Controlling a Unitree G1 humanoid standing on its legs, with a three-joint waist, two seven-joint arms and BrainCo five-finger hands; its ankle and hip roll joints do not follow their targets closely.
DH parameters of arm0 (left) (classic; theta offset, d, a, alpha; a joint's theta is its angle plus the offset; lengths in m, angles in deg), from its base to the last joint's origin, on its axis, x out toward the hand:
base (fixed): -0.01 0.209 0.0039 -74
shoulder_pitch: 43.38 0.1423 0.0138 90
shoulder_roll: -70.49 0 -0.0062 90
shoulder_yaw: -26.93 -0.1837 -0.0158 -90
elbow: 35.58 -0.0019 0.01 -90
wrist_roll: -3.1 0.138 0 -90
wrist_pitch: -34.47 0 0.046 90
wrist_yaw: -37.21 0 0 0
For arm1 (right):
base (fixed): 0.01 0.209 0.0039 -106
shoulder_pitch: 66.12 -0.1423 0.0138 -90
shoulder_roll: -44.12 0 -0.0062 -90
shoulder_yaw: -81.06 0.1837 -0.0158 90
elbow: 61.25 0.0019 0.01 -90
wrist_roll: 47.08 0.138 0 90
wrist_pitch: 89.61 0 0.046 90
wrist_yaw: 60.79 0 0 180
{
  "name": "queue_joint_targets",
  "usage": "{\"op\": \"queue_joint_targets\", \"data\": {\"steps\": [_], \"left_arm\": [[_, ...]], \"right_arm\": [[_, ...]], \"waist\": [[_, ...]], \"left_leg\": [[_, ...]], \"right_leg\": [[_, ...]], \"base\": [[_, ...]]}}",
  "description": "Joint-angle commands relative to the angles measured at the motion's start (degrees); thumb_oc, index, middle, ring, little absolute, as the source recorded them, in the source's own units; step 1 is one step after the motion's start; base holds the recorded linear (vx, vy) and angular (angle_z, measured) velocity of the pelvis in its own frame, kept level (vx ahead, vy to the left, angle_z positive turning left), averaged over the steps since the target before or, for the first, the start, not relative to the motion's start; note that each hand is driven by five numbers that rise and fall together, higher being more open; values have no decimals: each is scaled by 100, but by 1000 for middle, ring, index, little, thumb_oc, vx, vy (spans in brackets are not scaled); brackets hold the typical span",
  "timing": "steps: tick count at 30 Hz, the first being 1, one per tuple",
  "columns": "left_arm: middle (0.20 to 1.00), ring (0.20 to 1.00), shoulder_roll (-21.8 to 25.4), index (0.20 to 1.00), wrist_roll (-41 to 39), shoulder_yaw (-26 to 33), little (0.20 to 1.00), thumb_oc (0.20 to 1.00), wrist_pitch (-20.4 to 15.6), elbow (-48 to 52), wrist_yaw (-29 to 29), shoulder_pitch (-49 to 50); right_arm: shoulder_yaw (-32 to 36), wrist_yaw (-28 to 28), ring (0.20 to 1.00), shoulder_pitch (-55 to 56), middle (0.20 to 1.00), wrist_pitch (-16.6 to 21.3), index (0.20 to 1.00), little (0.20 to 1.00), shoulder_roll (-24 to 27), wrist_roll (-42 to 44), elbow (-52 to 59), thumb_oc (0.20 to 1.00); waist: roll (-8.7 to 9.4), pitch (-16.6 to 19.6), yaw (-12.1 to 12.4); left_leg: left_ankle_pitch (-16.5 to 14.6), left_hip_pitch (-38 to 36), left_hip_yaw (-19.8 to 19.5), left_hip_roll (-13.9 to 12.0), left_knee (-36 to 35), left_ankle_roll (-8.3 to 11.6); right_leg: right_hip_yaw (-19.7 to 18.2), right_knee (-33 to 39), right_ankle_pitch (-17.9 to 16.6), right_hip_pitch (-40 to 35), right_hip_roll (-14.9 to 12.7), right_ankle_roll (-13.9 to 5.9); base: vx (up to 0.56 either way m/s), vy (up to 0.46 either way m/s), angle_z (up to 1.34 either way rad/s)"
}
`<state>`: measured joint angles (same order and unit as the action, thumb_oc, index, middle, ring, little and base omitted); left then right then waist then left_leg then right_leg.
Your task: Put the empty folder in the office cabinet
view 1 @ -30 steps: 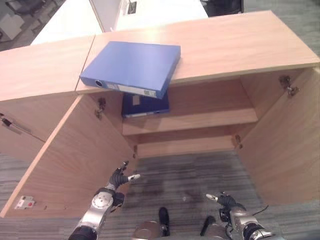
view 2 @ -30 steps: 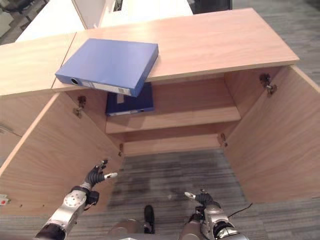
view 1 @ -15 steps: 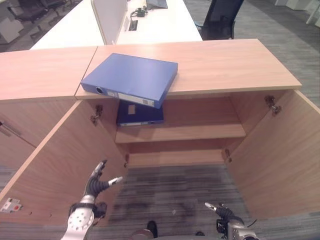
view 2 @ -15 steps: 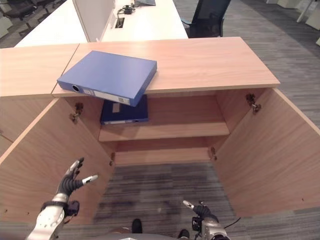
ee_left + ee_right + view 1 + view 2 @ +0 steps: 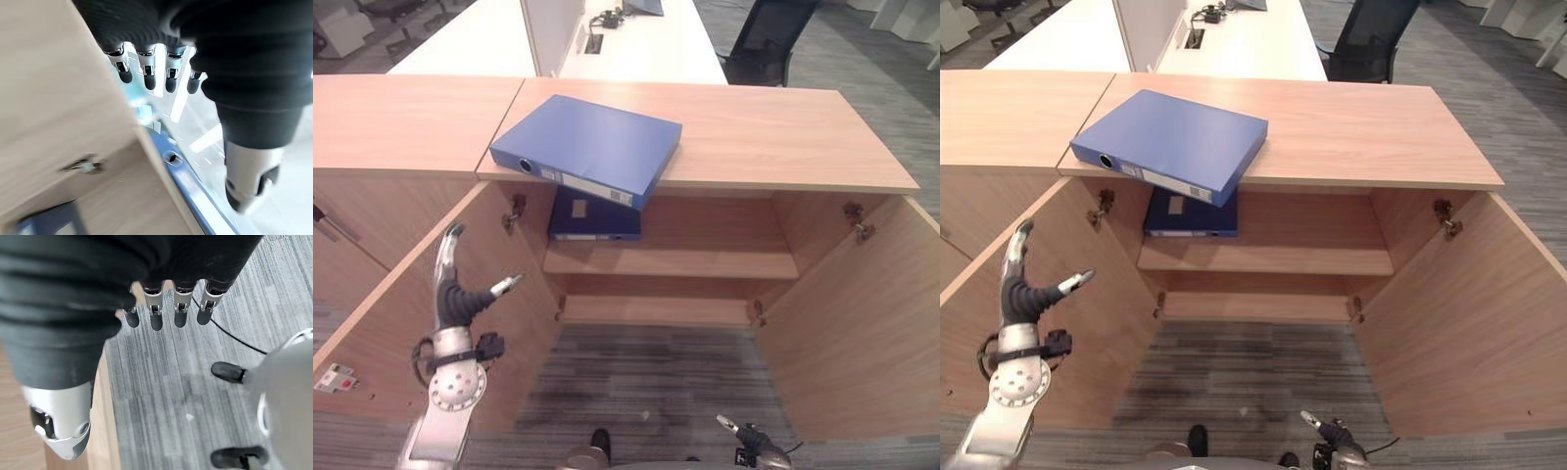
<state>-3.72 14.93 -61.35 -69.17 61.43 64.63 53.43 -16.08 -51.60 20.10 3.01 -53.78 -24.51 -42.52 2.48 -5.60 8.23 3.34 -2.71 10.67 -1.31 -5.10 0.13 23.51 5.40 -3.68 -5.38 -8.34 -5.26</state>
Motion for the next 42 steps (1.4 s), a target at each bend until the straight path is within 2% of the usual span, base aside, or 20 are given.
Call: {"op": "queue_joint_targets", "data": {"steps": [1,3,9,17,21,29,36,42], "left_arm": [[1000,1000,474,1000,968,-337,1000,1000,-350,628,183,-399],[1000,1000,820,1000,1546,-593,1000,1000,-352,700,232,-762],[1000,1000,1315,1000,2429,-1226,1000,1000,-326,554,289,-1592],[1000,1000,1657,1000,3120,-1997,1000,1000,-109,-184,192,-2536],[1000,1000,1578,1000,3473,-2246,1000,1000,228,-900,229,-2889],[1000,1000,1327,1000,3799,-1867,1000,1000,970,-1918,430,-3185],[1000,1000,1289,1000,3855,-2139,1000,1000,1203,-2435,455,-3681],[1000,1000,1298,1000,3864,-2287,1000,1000,1200,-2554,397,-3829]], "right_arm": [[-155,153,1000,-477,1000,197,1000,1000,-139,93,-309,1000],[-206,142,1000,-484,1000,179,1000,1000,-141,39,-362,1000],[-356,59,1000,-383,1000,169,1000,1000,-120,-45,-423,1000],[-298,-35,1000,-255,1000,153,1000,1000,-39,1,-538,1000],[-264,-76,1000,-247,1000,150,1000,1000,-6,23,-571,1000],[-225,-138,1000,-162,1000,57,1000,1000,73,-92,-679,1000],[-294,-166,1000,-140,1000,40,1000,1000,94,-88,-691,1000],[-323,-173,1000,-147,1000,40,1000,1000,99,-98,-707,1000]], "waist": [[106,-16,-44],[65,80,-144],[44,253,-356],[43,401,-519],[36,474,-587],[-13,538,-705],[-53,573,-790],[-66,579,-806]], "left_leg": [[-611,-53,-425,-158,10,196],[-704,-154,-376,-156,10,192],[-752,-258,-244,-142,10,174],[-818,-394,-117,-152,10,165],[-854,-467,-36,-157,10,160],[-903,-633,125,-176,10,170],[-900,-659,168,-183,10,180],[-897,-675,191,-190,10,181]], "right_leg": [[-208,-40,425,-372,-164,-289],[-256,-40,428,-400,-165,-304],[-399,-40,373,-383,-177,-314],[-528,-40,354,-418,-169,-336],[-588,-40,343,-428,-175,-346],[-720,-40,352,-474,-154,-337],[-749,-40,349,-473,-148,-341],[-762,-40,349,-477,-149,-344]], "base": [[42,36,-2],[57,50,-5],[19,38,-14],[20,23,-11],[15,25,-19],[0,8,-14],[-8,-3,-3],[0,0,0]]}}
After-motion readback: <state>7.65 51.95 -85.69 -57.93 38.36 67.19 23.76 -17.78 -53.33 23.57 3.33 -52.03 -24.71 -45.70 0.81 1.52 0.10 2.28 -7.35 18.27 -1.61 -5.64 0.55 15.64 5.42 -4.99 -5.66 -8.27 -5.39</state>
